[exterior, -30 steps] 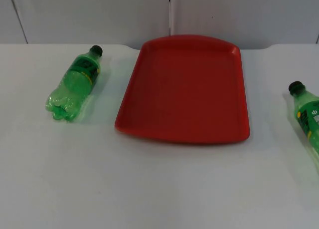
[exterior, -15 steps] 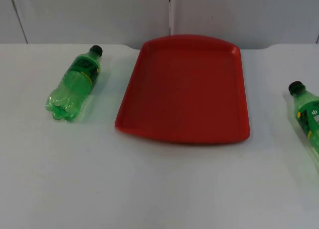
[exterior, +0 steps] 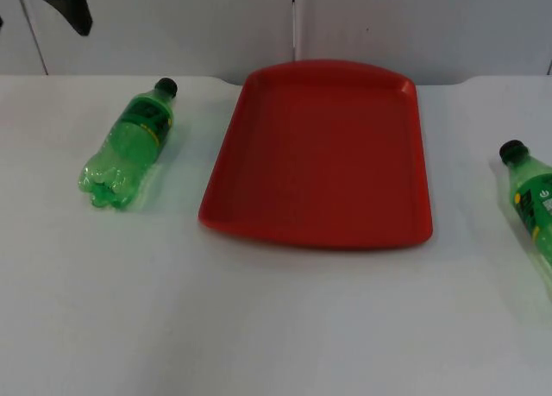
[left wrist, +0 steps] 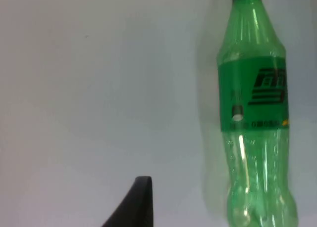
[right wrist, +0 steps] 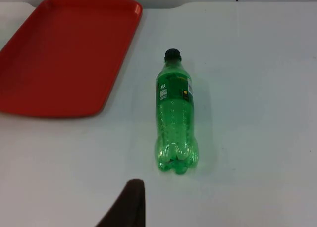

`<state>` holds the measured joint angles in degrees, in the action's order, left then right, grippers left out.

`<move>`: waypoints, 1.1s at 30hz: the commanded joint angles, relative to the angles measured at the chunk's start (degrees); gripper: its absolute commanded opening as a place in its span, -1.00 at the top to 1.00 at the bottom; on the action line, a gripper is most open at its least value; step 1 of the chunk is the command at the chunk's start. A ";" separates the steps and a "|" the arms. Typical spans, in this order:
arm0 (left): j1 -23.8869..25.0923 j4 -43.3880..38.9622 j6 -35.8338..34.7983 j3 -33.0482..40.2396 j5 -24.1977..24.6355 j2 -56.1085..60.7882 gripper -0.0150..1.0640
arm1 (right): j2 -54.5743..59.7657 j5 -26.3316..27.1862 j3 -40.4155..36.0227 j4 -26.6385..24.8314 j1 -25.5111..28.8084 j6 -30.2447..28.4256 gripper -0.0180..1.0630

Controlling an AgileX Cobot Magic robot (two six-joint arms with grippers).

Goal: Place the bottle upright on the tray.

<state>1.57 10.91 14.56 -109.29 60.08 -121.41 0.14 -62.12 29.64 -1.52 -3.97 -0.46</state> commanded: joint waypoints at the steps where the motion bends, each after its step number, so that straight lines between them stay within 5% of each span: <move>1: -2.08 0.65 -0.49 -6.21 1.72 -4.42 -0.97 | -0.14 0.50 -0.05 -0.12 0.39 -0.24 -0.93; 15: -6.88 0.28 -2.86 -25.97 5.40 -21.84 -0.97 | -0.14 0.50 -0.05 -0.12 0.39 -0.24 -0.93; 33: -6.88 0.26 -2.77 -27.09 3.61 -28.87 -0.97 | -0.14 0.50 -0.05 -0.12 0.39 -0.24 -0.93</move>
<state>-5.09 9.76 11.56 -135.99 64.12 -149.84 0.14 -62.12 29.64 -1.52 -3.97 -0.46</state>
